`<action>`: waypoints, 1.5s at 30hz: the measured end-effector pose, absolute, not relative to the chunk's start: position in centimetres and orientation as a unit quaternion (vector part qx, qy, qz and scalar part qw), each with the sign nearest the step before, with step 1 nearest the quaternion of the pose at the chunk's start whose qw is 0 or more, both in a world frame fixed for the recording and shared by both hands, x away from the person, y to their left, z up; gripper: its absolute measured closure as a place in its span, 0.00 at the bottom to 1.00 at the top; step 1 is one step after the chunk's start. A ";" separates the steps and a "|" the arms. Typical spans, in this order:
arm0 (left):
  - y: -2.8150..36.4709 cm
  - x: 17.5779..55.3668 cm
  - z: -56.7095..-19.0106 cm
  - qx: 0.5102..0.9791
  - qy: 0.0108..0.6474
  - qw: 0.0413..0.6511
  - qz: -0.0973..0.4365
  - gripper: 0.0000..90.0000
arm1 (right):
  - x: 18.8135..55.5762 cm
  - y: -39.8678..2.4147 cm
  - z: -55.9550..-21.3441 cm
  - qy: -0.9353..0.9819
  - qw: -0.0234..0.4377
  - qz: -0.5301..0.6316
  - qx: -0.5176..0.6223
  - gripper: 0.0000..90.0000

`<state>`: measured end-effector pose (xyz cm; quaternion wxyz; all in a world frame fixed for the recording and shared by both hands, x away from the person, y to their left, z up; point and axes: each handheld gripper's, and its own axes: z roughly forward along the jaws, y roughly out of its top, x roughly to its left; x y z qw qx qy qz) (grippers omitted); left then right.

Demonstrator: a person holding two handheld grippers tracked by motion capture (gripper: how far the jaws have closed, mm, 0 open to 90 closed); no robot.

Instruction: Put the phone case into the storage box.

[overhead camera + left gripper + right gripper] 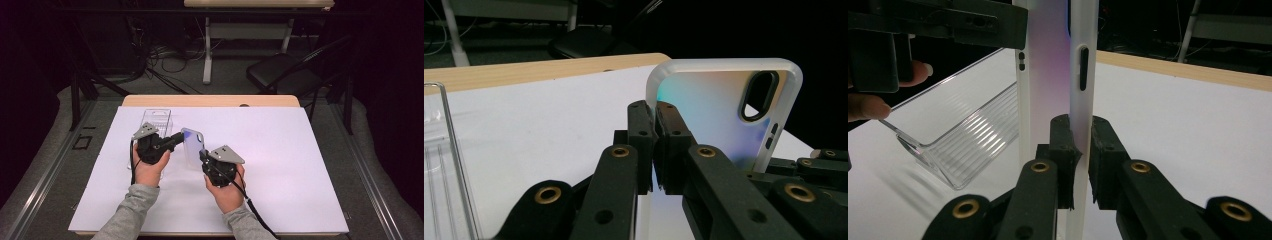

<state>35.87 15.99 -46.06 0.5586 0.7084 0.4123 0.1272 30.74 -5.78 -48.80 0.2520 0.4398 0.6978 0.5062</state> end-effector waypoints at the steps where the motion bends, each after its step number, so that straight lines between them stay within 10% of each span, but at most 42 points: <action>1: 16.0 35.9 -46.1 0.708 0.412 0.559 0.128 0.97 | 30.7 -5.8 -48.8 0.698 0.252 0.506 0.440 0.92; 45: 15.8 35.4 -46.0 0.704 0.420 0.554 0.146 0.98 | 30.6 -5.6 -48.9 0.694 0.253 0.511 0.439 0.91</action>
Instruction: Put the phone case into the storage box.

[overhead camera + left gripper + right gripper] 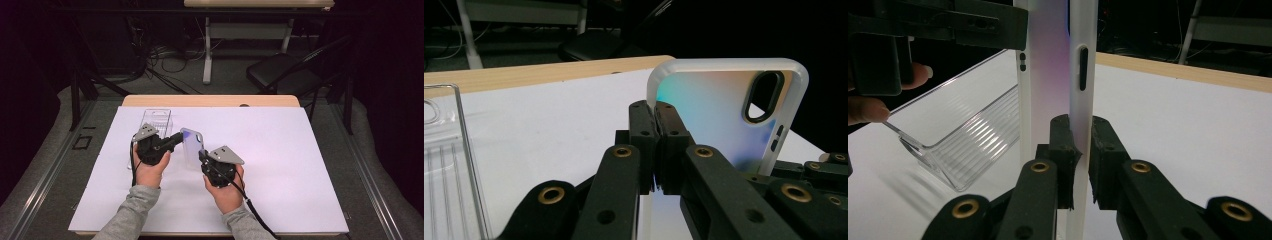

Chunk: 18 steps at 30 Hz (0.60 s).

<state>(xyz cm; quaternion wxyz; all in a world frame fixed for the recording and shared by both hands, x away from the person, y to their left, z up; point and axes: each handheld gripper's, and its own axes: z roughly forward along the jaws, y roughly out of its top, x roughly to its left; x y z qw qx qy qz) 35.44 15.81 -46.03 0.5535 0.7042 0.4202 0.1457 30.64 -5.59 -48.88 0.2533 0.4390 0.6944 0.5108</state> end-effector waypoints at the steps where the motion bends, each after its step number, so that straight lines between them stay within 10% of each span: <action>1: 15.8 35.4 -46.0 0.703 0.422 0.553 0.146 0.98 | 30.6 -5.6 -48.9 0.695 0.254 0.511 0.438 0.91; 18: 15.7 35.3 -46.0 0.702 0.424 0.552 0.152 0.99 | 30.6 -5.5 -48.9 0.694 0.255 0.511 0.438 0.91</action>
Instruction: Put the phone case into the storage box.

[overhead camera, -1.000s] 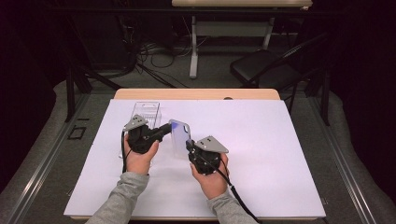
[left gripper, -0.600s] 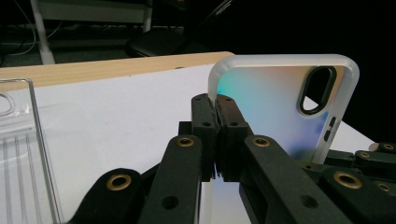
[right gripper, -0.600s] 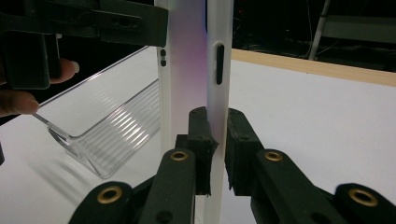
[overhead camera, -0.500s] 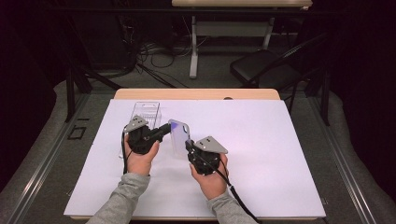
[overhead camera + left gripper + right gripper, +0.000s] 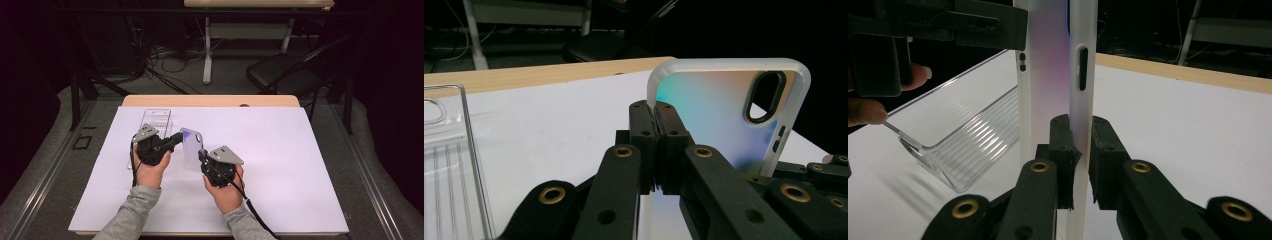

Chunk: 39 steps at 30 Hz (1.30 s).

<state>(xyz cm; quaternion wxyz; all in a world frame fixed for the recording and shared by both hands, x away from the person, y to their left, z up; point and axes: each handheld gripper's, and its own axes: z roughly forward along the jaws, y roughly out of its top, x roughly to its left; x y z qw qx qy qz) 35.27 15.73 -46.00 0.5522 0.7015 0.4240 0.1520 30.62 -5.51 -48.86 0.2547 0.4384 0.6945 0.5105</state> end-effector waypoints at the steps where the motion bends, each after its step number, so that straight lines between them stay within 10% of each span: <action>1: 15.7 35.3 -46.0 0.701 0.424 0.552 0.153 0.99 | 30.6 -5.5 -48.9 0.694 0.255 0.511 0.438 0.91; 39: 15.7 35.3 -46.1 0.700 0.431 0.548 0.158 0.99 | 30.7 -5.4 -49.0 0.694 0.244 0.519 0.436 0.84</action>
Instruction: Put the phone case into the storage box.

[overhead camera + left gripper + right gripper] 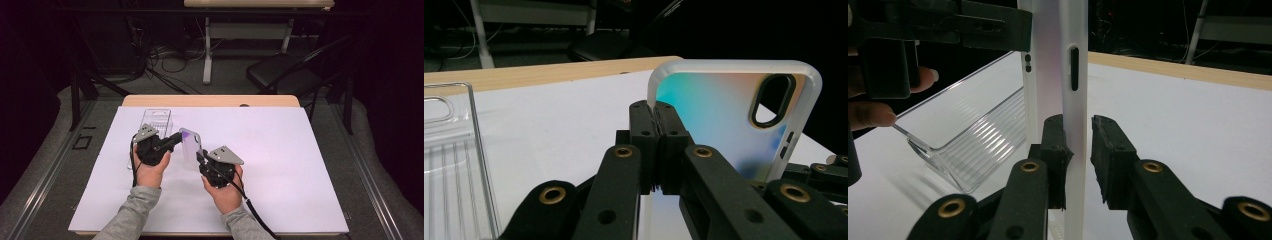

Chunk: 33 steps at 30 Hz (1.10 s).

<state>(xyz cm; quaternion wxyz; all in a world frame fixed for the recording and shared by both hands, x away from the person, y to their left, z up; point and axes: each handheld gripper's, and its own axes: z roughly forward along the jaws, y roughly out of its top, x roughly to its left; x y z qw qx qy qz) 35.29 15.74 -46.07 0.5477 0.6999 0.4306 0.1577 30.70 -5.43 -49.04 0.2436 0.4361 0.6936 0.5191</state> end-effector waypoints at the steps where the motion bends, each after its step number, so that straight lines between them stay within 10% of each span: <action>1: 15.7 35.3 -46.1 0.699 0.431 0.548 0.158 0.99 | 30.7 -5.4 -49.0 0.694 0.244 0.519 0.436 0.84; 33: 14.1 36.6 -44.8 0.711 0.438 0.517 0.189 0.99 | 30.7 -6.3 -48.6 0.681 0.241 0.537 0.435 0.65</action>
